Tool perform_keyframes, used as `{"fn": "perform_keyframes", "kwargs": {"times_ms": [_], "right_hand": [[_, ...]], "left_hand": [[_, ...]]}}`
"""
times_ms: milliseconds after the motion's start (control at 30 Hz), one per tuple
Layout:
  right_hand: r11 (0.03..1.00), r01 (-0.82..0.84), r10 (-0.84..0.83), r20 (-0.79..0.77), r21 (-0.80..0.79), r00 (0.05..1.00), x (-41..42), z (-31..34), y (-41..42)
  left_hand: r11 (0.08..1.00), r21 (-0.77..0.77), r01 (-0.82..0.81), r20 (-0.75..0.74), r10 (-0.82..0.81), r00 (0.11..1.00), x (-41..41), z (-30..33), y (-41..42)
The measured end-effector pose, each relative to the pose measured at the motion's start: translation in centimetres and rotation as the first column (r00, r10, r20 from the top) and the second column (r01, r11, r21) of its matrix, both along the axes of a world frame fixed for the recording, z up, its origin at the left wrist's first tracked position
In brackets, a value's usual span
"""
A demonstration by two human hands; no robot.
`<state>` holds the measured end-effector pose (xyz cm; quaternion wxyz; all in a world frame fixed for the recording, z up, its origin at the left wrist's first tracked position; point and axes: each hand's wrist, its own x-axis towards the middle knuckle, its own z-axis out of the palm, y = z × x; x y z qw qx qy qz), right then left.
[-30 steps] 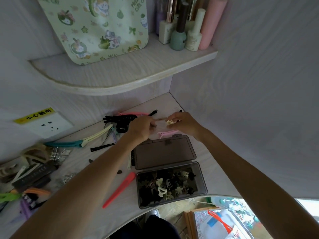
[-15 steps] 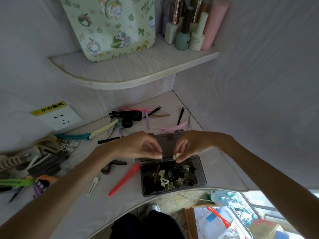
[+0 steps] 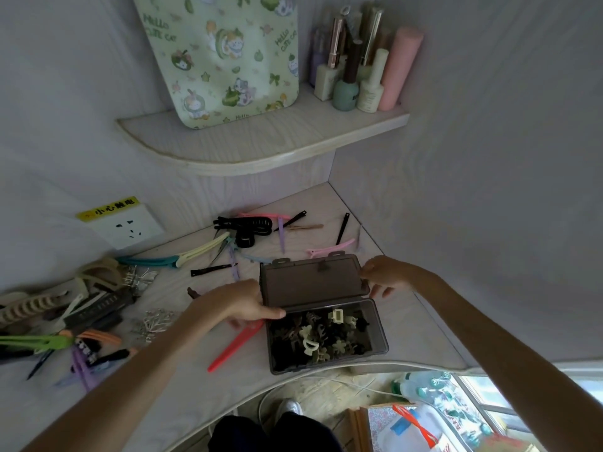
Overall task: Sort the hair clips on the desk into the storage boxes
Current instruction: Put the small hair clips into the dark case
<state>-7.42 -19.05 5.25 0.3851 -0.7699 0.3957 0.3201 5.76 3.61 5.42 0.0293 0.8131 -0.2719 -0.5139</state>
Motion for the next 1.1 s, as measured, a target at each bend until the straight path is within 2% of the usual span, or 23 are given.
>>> {"fn": "perform_keyframes", "kwargs": {"times_ms": [100,167,233,333,433,500,567,667,733,800,867,967,1100], "right_hand": [[0.962,0.235,-0.262,0.230,0.137,0.937,0.3,-0.7,-0.5],[0.933,0.296,-0.354,0.380,0.202,0.855,0.6,-0.9,-1.0],[0.940,0.267,-0.339,0.487,0.213,0.805,1.2,-0.9,-1.1],[0.984,0.120,-0.173,0.570,0.130,0.803,2.5,-1.4,-0.5],[0.996,-0.051,0.081,0.516,-0.071,0.853,3.6,-2.2,-0.2],[0.943,-0.257,0.322,0.375,-0.212,0.869,3.6,-2.7,0.1],[0.890,-0.340,0.432,0.327,-0.303,0.841,3.4,-3.3,0.4],[0.888,-0.323,0.433,0.358,-0.328,0.827,3.1,-3.2,0.6],[0.902,-0.316,0.391,0.247,-0.294,0.887,2.8,-2.4,0.0],[0.943,-0.272,0.297,0.112,-0.194,0.948,2.1,-1.6,-1.0],[0.968,-0.213,0.225,0.085,-0.134,0.971,1.0,-0.2,-1.6],[0.984,-0.107,0.137,0.229,-0.141,0.964,-0.3,1.3,-2.0],[0.976,-0.062,0.150,0.437,-0.209,0.887,-0.6,2.1,-1.4]], "left_hand": [[0.985,-0.123,-0.120,-0.009,0.119,0.993,0.5,-1.0,0.8],[0.968,-0.171,-0.184,0.016,0.189,0.982,1.1,-1.8,1.5],[0.932,-0.246,-0.265,0.045,0.284,0.958,1.5,-2.1,2.2],[0.831,-0.356,-0.427,-0.052,0.439,0.897,2.1,-1.5,2.8],[0.800,-0.344,-0.492,-0.113,0.485,0.867,3.0,-1.0,3.5],[0.794,-0.338,-0.505,-0.113,0.499,0.859,3.6,-1.1,4.1],[0.784,-0.340,-0.519,-0.112,0.514,0.850,4.1,-1.3,4.6],[0.775,-0.342,-0.532,-0.126,0.523,0.843,4.3,-1.5,4.9],[0.776,-0.351,-0.525,-0.104,0.525,0.845,4.2,-1.7,4.8],[0.772,-0.374,-0.514,-0.059,0.534,0.844,4.0,-1.9,4.4],[0.749,-0.404,-0.525,-0.049,0.555,0.830,3.6,-2.3,3.7],[0.718,-0.465,-0.519,-0.048,0.564,0.824,3.1,-2.8,1.8],[0.633,-0.524,-0.570,-0.132,0.601,0.788,3.0,-2.8,-1.6]]}}
